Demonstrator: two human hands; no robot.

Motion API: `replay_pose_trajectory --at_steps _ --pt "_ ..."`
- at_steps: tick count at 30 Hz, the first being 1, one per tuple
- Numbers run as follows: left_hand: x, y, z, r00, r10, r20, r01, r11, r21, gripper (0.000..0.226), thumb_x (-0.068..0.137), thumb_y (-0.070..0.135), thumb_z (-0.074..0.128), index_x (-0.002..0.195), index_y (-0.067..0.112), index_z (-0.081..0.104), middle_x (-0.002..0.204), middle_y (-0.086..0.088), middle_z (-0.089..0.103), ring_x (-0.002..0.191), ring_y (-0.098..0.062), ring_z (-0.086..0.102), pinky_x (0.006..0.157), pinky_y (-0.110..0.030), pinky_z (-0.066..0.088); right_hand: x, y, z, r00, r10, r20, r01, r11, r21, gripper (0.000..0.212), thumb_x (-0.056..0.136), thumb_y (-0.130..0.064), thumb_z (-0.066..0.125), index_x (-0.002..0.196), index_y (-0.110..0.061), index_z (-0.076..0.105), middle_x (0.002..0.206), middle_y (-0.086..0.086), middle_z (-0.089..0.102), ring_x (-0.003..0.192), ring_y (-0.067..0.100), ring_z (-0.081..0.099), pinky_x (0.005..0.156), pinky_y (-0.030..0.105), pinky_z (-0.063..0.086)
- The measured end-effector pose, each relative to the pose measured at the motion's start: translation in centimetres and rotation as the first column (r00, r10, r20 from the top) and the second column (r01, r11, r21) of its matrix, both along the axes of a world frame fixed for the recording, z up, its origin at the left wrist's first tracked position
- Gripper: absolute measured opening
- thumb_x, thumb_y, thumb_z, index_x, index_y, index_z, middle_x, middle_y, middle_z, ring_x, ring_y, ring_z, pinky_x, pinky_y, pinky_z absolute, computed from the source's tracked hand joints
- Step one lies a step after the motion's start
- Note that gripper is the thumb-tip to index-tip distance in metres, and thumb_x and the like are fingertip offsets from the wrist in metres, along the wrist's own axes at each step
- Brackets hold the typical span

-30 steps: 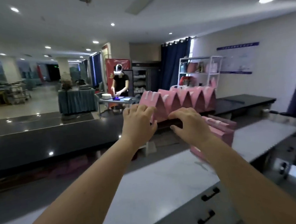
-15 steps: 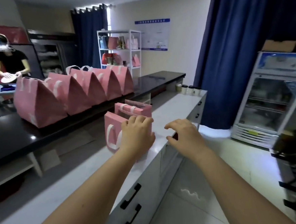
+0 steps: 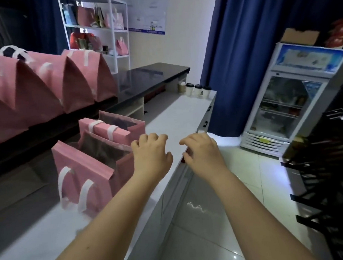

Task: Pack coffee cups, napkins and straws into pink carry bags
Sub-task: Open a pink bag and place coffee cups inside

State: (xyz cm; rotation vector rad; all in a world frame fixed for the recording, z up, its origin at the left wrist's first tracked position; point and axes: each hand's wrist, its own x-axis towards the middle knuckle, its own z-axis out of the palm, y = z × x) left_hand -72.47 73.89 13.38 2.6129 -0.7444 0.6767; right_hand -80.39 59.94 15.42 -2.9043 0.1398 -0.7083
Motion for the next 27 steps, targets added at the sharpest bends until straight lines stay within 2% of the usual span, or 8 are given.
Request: replay_pose_trajectory --at_steps 3,7,11,15,21,24,27 --pt "3.4 -3.1 -0.8 0.998 0.045 -0.052 -0.045 0.999 0.009 0.038 0.085 0.033 0.057 0.122 0.025 0.052 0.12 0.001 0.056 0.11 -0.027 0.045 0.088 -0.042 0.029 3.6 -3.0 -1.4 0.998 -0.05 -0.045 0.05 0.999 -0.005 0.032 0.089 -0.02 0.06 0.12 -0.024 0.062 0.121 -0.006 0.058 0.118 0.019 0.043 0.103 0.034 0.028" --pt "6.9 -6.0 -1.8 0.984 0.127 -0.123 -0.128 0.992 0.001 0.039 0.083 0.024 0.056 0.122 0.024 0.054 0.119 0.0 0.056 0.109 -0.028 0.044 0.089 -0.041 0.028 8.2 -5.9 -3.2 0.998 -0.037 -0.06 0.042 0.995 0.09 0.032 0.087 -0.02 0.064 0.119 -0.022 0.064 0.119 -0.005 0.06 0.118 0.021 0.044 0.101 0.034 0.028" --pt "10.2 -7.7 -3.0 0.958 0.243 -0.151 -0.248 0.969 -0.018 0.042 0.081 0.021 0.059 0.122 0.026 0.056 0.116 0.001 0.057 0.108 -0.027 0.044 0.088 -0.04 0.026 13.8 -7.2 -5.2 0.995 0.097 -0.026 -0.091 0.979 0.183 0.031 0.085 -0.016 0.068 0.115 -0.019 0.066 0.114 -0.003 0.062 0.115 0.022 0.048 0.099 0.034 0.031" --pt "14.5 -8.7 -4.0 0.896 0.407 -0.177 -0.422 0.905 -0.057 0.046 0.081 0.023 0.06 0.126 0.028 0.056 0.123 0.001 0.057 0.115 -0.028 0.042 0.092 -0.042 0.025 20.4 -8.8 -6.6 0.965 0.26 -0.04 -0.25 0.952 0.175 0.032 0.084 -0.018 0.068 0.116 -0.019 0.066 0.114 -0.002 0.063 0.113 0.024 0.05 0.095 0.037 0.037" --pt "19.3 -10.6 -4.7 0.738 0.632 -0.235 -0.668 0.735 -0.121 0.037 0.082 0.027 0.06 0.119 0.027 0.06 0.119 0.002 0.06 0.114 -0.027 0.042 0.093 -0.042 0.026 29.4 -12.0 -7.2 0.832 0.547 -0.095 -0.529 0.833 0.161 0.031 0.086 -0.016 0.068 0.117 -0.018 0.065 0.114 -0.001 0.063 0.113 0.024 0.051 0.095 0.036 0.038" --pt "20.1 -11.1 -5.1 0.647 0.719 -0.253 -0.76 0.635 -0.139 0.035 0.082 0.036 0.066 0.116 0.029 0.063 0.116 0.004 0.062 0.112 -0.027 0.044 0.092 -0.041 0.024 32.8 -12.8 -7.0 0.746 0.66 -0.093 -0.636 0.746 0.197 0.03 0.086 -0.013 0.066 0.116 -0.017 0.066 0.113 0.0 0.064 0.112 0.025 0.052 0.095 0.039 0.042" --pt "19.9 -11.6 -5.7 0.565 0.791 -0.237 -0.825 0.542 -0.159 0.042 0.082 0.037 0.07 0.121 0.027 0.061 0.114 0.003 0.065 0.112 -0.027 0.046 0.092 -0.042 0.026 35.3 -12.5 -7.3 0.632 0.768 -0.099 -0.738 0.636 0.224 0.029 0.087 -0.012 0.065 0.116 -0.016 0.067 0.113 0.001 0.064 0.111 0.026 0.052 0.094 0.038 0.042"
